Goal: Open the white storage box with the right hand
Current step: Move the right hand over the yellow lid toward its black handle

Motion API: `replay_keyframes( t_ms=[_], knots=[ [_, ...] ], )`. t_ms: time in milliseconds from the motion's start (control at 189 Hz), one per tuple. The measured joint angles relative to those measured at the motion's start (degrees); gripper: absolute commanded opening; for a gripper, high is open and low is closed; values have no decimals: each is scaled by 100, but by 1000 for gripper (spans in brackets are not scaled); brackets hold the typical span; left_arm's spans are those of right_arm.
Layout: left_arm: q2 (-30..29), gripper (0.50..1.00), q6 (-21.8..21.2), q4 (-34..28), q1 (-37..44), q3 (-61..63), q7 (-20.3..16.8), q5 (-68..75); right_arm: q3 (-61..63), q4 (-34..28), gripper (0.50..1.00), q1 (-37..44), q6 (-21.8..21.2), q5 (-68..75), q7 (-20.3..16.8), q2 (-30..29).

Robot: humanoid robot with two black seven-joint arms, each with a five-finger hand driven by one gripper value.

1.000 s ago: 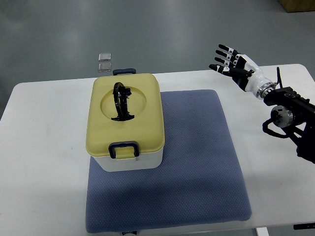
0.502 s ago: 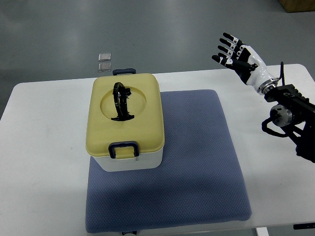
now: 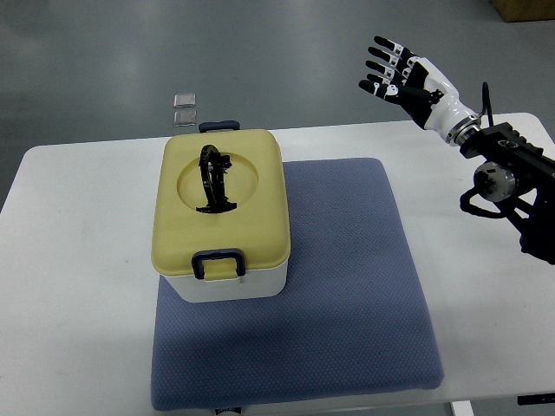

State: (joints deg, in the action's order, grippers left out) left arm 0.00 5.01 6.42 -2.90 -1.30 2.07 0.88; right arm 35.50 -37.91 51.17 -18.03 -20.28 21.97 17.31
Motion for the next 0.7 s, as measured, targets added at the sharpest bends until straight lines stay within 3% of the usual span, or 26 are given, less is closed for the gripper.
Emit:
replay_keyframes(
  t_ms=[312, 698],
  knots=[
    [0, 1000, 0, -23, 0, 0, 3, 0, -402, -19, 917, 746, 24, -308, 34, -20],
    [0, 1000, 0, -9, 0, -11, 3, 0, -1657, -30, 917, 2086, -340, -1677, 691, 35]
  ],
)
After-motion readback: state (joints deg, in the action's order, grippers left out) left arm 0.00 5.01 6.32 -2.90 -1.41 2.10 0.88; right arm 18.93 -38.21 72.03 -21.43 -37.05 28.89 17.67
